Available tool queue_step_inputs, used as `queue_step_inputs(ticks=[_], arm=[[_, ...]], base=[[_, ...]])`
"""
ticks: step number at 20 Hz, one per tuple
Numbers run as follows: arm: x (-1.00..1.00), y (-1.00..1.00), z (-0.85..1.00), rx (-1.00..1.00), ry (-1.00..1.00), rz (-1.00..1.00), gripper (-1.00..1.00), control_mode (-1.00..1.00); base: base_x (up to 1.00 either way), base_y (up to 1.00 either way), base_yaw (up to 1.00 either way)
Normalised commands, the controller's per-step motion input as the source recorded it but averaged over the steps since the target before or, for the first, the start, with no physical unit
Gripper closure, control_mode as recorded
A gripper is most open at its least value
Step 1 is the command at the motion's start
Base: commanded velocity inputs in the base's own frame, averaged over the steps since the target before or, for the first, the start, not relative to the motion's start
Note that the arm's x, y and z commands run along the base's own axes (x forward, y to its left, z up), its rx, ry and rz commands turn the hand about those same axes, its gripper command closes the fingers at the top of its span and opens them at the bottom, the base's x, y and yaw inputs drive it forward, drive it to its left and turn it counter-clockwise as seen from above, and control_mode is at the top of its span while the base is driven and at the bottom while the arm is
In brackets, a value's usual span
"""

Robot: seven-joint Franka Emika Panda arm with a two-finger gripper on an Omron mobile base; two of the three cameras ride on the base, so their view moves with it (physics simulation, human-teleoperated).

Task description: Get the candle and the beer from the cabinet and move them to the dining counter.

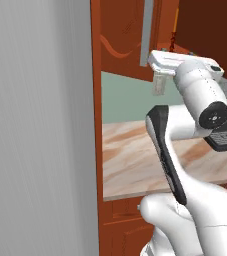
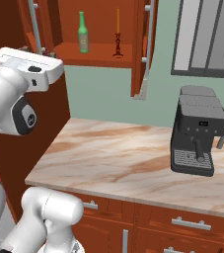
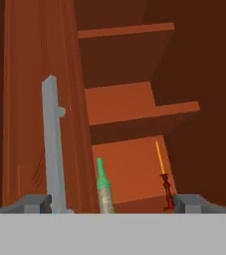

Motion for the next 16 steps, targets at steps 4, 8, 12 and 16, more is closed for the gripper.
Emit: queue_step_inputs(ticks=[4,8,12,16], arm=[[-0.23,-0.44,0.20,0.37,0.12,0.03,-1.00,-1.00],[-0.07,-0.35,0.08,0.33,0.24,0.11,-1.00,-1.00],[-0.04,-0.19,0.00,0.32,0.31,0.15,-1.00,-1.00],[0.00,-0.08,-0.11,0.31,0.32,0.16,-1.00,-1.00]], base=[[0.00,0.00,0.00],[0.00,0.00,0.00],[0.00,0.00,0.00],[0.00,0.00,0.00]])
